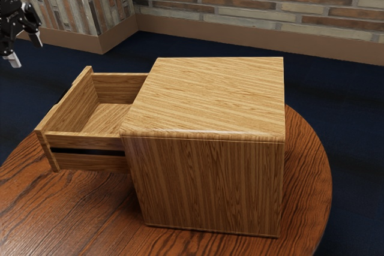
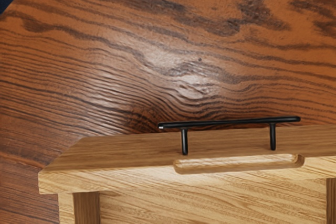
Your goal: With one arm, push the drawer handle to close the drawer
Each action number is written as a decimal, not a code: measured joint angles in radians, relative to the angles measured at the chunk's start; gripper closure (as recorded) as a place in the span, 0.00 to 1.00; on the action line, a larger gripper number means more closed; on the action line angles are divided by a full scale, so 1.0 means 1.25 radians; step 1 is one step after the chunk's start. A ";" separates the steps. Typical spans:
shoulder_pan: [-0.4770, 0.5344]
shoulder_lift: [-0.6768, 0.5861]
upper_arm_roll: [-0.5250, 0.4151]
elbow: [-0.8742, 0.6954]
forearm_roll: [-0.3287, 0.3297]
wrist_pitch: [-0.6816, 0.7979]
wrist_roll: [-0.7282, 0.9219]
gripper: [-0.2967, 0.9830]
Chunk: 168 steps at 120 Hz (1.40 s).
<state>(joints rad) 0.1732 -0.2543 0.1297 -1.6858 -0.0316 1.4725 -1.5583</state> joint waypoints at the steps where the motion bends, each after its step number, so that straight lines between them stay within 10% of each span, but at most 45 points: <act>1: 0.000 0.000 0.000 -0.001 0.000 0.000 0.000 0.23; 63: 0.048 -0.159 0.024 -0.320 0.056 0.030 -0.014 0.24; 100: 0.075 -0.133 0.024 -0.409 0.117 0.226 0.081 0.73; 168: 0.079 -0.055 0.002 -0.434 0.091 0.482 0.224 0.84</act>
<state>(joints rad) 0.2716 -0.3235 0.1326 -2.2288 0.0819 2.0744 -1.2787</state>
